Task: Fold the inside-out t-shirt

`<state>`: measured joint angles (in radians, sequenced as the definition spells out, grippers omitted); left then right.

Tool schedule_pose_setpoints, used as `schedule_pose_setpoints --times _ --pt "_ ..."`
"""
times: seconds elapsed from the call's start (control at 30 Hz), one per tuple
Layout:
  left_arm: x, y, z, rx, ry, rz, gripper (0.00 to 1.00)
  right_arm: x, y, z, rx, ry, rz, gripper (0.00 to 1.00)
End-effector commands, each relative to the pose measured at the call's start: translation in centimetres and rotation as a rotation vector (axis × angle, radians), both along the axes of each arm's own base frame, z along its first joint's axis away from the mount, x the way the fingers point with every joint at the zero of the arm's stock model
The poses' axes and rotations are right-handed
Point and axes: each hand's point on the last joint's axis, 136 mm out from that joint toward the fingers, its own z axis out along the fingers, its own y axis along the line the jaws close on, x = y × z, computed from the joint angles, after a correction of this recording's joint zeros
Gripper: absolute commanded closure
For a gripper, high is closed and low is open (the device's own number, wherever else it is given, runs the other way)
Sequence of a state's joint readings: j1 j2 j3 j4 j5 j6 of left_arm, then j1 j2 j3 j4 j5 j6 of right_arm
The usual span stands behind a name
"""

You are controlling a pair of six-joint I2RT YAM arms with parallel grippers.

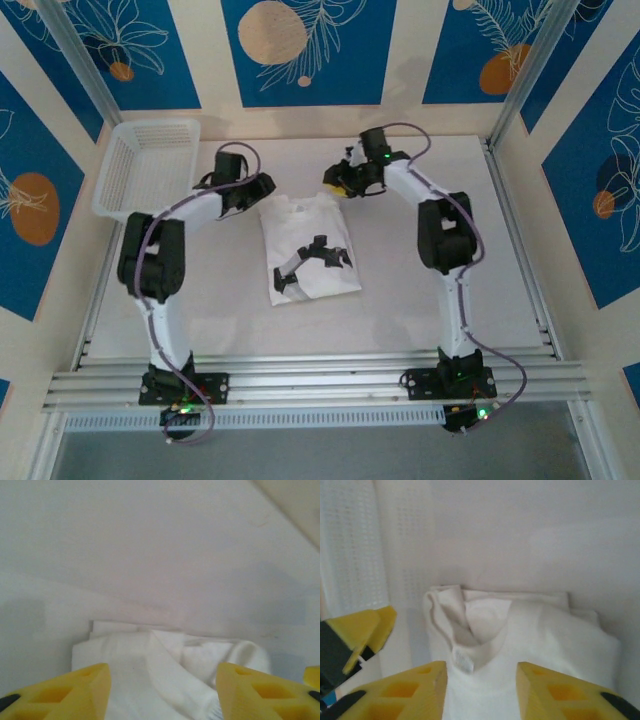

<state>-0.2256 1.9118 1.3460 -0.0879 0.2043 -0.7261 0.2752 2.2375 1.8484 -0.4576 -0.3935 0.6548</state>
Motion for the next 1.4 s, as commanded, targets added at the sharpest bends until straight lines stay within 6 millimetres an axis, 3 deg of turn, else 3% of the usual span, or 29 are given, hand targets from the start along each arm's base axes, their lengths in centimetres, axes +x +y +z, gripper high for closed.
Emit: schedule_pose_setpoints --times 0.0,0.1,0.2,0.37,0.57,0.87,1.03,1.27,1.37 --pt "-2.3 2.5 3.2 0.107 -0.043 0.008 0.39 -0.2 -3.5 2.0 -0.009 -0.07 -0.038 0.51" --pt "-5.0 4.5 0.6 0.227 0.077 0.024 0.4 -0.6 -4.4 0.6 -0.025 -0.062 -0.022 0.49" --pt "-6.1 4.3 -1.5 0.223 0.111 -0.005 0.41 -0.6 -4.2 -1.4 -0.069 -0.052 0.004 0.48" --pt "-4.9 1.2 -3.3 0.097 0.106 -0.102 0.39 -0.5 -2.4 -4.6 -0.09 -0.017 0.06 0.47" --pt "-2.7 0.7 -6.3 0.07 0.121 -0.079 0.39 -0.6 -0.2 -7.2 -0.096 0.012 0.102 0.47" --pt "0.1 -1.9 -8.8 -0.085 0.114 -0.085 0.41 -1.2 1.8 -9.0 -0.06 0.07 0.129 0.49" --pt "0.5 -4.3 -10.7 -0.15 0.148 -0.114 0.46 -1.9 2.8 -9.9 -0.047 0.105 0.145 0.49" --pt "0.8 -7.5 -10.7 -0.221 0.119 -0.181 0.53 -2.5 4.0 -10.1 -0.008 0.126 0.171 0.57" --pt "0.8 -8.6 -9.5 -0.257 0.084 -0.212 0.67 -2.7 4.1 -9.9 0.006 0.128 0.177 0.66"
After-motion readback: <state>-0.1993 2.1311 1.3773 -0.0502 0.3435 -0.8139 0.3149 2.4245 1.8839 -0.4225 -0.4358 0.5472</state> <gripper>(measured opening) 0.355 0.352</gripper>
